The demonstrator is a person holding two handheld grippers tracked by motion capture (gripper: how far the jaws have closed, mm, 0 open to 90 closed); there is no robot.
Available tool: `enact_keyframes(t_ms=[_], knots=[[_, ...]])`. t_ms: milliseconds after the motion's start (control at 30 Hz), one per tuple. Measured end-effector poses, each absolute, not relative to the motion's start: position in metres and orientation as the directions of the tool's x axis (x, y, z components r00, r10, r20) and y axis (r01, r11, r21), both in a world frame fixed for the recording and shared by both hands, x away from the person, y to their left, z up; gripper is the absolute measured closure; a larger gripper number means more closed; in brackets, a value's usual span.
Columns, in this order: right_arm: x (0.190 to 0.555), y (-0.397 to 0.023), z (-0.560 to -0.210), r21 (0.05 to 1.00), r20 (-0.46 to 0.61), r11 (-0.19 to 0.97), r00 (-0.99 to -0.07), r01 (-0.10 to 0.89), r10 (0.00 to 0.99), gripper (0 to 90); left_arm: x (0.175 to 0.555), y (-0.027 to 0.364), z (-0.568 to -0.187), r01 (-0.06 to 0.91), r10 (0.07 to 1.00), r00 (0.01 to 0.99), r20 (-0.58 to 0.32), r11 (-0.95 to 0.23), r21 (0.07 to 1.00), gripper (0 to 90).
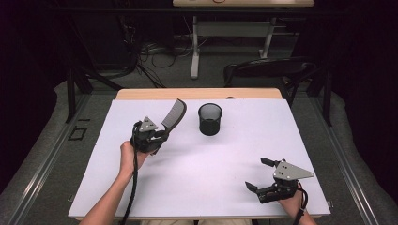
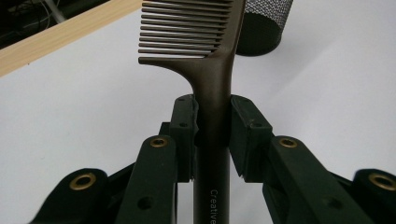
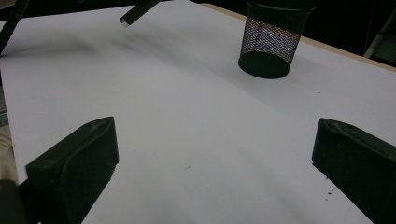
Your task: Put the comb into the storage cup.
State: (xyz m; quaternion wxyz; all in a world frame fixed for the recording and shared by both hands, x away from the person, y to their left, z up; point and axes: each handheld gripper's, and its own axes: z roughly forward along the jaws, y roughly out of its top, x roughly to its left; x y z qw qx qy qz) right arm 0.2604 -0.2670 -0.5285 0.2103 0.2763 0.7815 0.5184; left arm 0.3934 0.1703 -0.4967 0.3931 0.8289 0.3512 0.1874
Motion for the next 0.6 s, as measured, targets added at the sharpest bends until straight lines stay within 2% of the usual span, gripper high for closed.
enact_keyframes(t_ms=[600], knots=[[0.260, -0.267, -0.528, 0.927, -0.043, 0.308, -0.757, 0.213, 0.652, 0.2, 0.399, 0.162, -0.484, 0.405, 0.736, 0.676, 0.028, -0.403, 0.821, 72.4]])
